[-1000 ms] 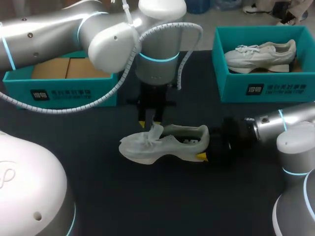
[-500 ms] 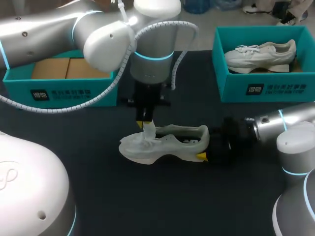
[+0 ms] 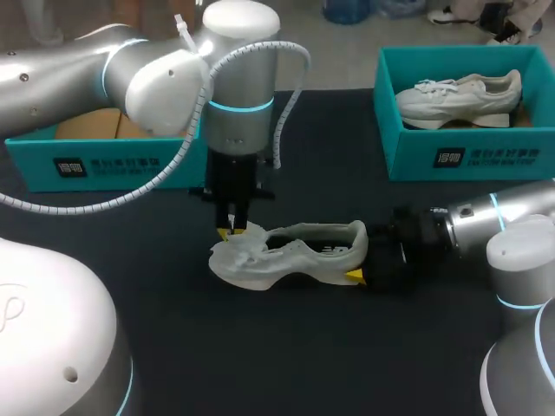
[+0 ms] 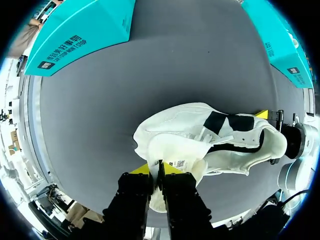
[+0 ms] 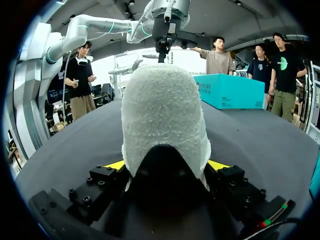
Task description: Take the shoe out of the shoebox, open the shoe tongue, remove and reinsert the insole, then place the shoe into the shoebox
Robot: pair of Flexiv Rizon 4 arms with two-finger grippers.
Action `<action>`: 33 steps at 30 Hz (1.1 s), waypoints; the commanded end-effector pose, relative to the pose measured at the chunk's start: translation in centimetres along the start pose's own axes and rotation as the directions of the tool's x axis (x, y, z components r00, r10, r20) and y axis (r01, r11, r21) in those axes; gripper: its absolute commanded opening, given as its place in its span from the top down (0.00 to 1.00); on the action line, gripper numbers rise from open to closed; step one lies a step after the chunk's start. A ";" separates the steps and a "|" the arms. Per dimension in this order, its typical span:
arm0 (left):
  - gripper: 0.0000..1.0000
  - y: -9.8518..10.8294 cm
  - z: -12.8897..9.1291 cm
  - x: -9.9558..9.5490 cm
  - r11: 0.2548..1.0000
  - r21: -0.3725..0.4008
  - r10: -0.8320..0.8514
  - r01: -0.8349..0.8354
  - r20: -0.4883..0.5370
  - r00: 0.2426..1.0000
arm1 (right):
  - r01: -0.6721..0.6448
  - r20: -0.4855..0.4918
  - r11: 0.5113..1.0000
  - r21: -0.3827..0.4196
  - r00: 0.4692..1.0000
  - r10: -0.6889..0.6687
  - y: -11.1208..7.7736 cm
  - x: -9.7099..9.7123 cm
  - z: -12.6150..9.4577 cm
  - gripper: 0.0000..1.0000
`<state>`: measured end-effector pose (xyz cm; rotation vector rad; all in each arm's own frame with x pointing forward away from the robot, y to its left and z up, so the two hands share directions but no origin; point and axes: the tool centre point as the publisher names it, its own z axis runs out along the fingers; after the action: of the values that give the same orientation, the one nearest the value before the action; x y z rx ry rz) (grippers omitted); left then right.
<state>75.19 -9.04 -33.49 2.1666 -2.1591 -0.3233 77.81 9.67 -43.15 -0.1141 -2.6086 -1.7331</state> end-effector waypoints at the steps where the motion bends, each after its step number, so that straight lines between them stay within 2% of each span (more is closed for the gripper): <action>1: 0.76 -0.3 0.9 -0.4 1.000 -0.013 0.003 -0.003 -0.018 1.000 | -0.001 0.003 1.000 0.001 1.000 0.001 -0.3 0.0 0.2 1.00; 6: 0.63 -0.3 0.4 -0.4 1.000 -0.010 0.020 -0.020 -0.035 0.999 | -0.001 0.003 1.000 0.001 1.000 0.001 -0.3 0.0 0.2 1.00; 8: 0.51 -0.2 -0.1 -0.3 0.999 -0.002 0.032 -0.032 -0.041 0.999 | -0.001 0.003 1.000 0.001 1.000 0.001 -0.3 0.0 0.2 1.00; 15: 0.51 -0.2 -2.6 0.3 0.994 0.041 0.105 -0.103 -0.054 0.993 | -0.001 0.003 1.000 0.001 1.000 0.001 -0.3 0.0 0.2 1.00; 16: 0.44 -0.2 -3.0 0.4 0.992 0.050 0.120 -0.118 -0.053 0.991 | -0.001 0.003 1.000 0.001 1.000 0.001 -0.3 0.0 0.2 1.00; 20: 0.00 -0.1 -4.8 1.2 0.970 0.093 0.232 -0.225 -0.069 0.970 | -0.001 0.003 1.000 0.001 1.000 0.001 -0.3 0.0 0.2 1.00; 26: 0.00 -0.1 -7.6 2.1 0.887 0.176 0.445 -0.427 -0.075 0.892 | -0.001 0.003 1.000 0.001 1.000 0.001 -0.3 0.0 0.2 1.00; 29: 0.00 0.2 -9.0 2.5 0.766 0.255 0.615 -0.591 -0.018 0.789 | -0.001 0.003 1.000 0.001 1.000 0.001 -0.3 0.0 0.2 1.00; 31: 0.00 0.8 -9.9 2.7 0.605 0.308 0.750 -0.734 0.087 0.656 | -0.001 0.003 1.000 0.001 1.000 0.001 -0.3 0.0 0.2 1.00; 33: 0.00 0.8 -9.9 2.7 0.605 0.308 0.750 -0.734 0.087 0.656 | -0.001 0.003 1.000 0.001 1.000 0.001 -0.3 0.0 0.2 1.00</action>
<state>77.10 -13.14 -24.59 1.4666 -2.7148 0.0412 77.81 9.64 -43.17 -0.1148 -2.6087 -1.7328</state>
